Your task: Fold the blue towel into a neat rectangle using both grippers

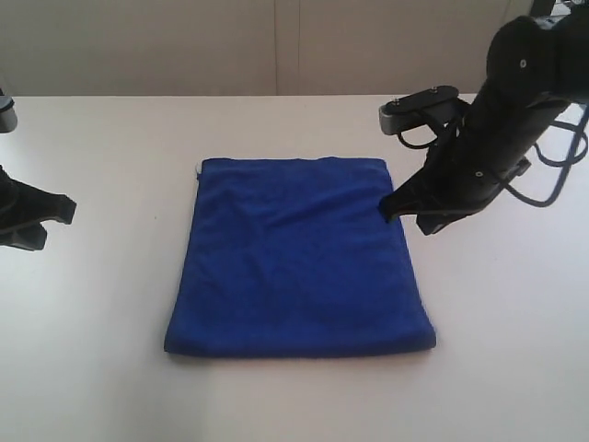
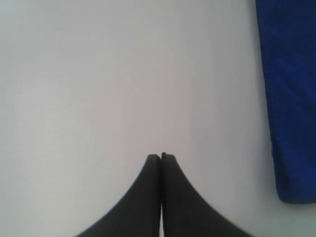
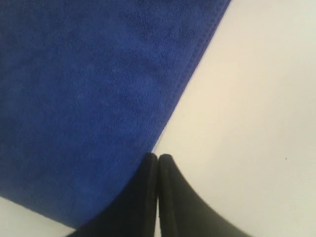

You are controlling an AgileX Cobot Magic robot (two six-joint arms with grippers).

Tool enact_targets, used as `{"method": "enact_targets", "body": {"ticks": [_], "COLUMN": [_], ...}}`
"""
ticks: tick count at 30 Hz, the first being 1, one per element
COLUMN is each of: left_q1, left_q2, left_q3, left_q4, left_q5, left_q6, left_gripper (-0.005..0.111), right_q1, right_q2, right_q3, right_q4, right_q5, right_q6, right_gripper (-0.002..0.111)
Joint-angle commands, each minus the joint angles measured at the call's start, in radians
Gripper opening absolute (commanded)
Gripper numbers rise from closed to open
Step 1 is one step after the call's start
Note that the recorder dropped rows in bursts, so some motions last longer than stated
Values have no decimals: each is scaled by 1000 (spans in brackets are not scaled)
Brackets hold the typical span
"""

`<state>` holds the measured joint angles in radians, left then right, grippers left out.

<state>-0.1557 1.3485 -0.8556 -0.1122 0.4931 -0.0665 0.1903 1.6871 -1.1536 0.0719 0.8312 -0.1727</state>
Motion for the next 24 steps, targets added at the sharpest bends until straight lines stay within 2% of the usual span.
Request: {"method": "enact_targets", "body": {"ticks": [1,6,24], "left_q1": [4,4,4], "left_q2": [-10,-10,-10], "left_q3": [10,10,10], "left_q4": [-4,-4,-4], "left_q5": [-15,-15,-48], "left_q6": [3,3,3], "left_gripper": [0,0,0], "right_q1": [-2,0,0], "right_q2": [-86,-169,-384], "right_q3": [74,134,266], "right_q4": [2,2,32], "right_q5": [-16,-29,-26], "right_q6": [-16,-93,-150], "right_gripper": [0,0,0]}}
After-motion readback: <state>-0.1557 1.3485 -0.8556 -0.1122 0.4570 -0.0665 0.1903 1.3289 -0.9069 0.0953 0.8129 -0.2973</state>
